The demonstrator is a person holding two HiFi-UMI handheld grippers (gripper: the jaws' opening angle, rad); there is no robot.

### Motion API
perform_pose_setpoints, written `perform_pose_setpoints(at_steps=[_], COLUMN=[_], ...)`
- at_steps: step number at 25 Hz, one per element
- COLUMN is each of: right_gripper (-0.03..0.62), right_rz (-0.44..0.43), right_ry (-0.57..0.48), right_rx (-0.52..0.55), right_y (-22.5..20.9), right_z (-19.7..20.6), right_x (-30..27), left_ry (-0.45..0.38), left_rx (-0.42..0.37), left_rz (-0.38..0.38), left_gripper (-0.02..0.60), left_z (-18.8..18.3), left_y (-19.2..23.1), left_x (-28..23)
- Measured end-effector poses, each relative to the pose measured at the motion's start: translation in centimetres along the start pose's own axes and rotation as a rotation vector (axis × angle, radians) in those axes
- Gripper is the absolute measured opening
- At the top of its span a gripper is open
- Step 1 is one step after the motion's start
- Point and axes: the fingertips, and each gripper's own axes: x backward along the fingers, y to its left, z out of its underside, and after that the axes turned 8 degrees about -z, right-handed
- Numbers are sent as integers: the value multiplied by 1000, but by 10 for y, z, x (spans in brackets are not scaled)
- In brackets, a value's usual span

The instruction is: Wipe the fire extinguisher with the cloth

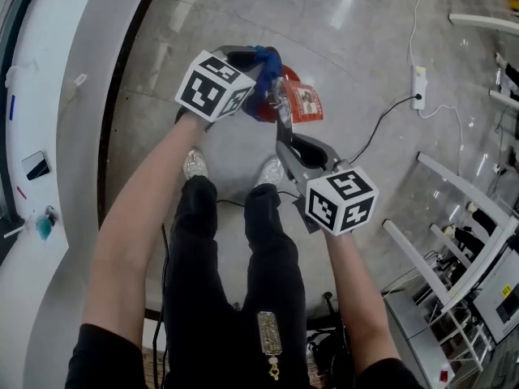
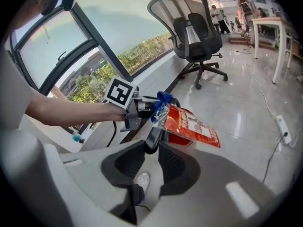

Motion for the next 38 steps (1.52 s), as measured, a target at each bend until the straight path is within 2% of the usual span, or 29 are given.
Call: perform_pose_setpoints(at_steps=[4, 10, 15, 20, 22, 24, 29, 33, 38], right_gripper=[91, 106, 112, 109, 90, 2, 2, 2, 2], right_rz=[23, 71, 47, -13, -17, -3, 38, 77, 84], right_ry=[3, -55, -10, 12, 13, 1, -43, -45, -37], right_rx=[16, 62, 66, 152, 202, 242, 282, 327, 382], right_y=[-1, 0, 12, 16, 8, -8, -40, -54, -65], right_z=[0, 6, 45, 77, 85, 91, 100, 115, 127], right_x=[1, 4, -18, -68, -87, -103, -135, -165, -197], left_ry=[-13, 12, -17, -67, -89, -112, -128, -122, -120], left_rx=[36, -10, 6, -2, 0, 1, -45, -68, -104], left_rz=[-11, 43, 50, 26, 13, 2, -14, -48, -62], left_gripper=[48, 48, 46, 46, 46, 46, 46, 46, 46], left_z=[7, 40, 65, 90, 104, 115, 141, 167, 193], left_y=[19, 28, 35, 47, 55, 64, 76, 85, 94], left_x=[-8, -18, -31, -54, -63, -74, -99, -114, -139])
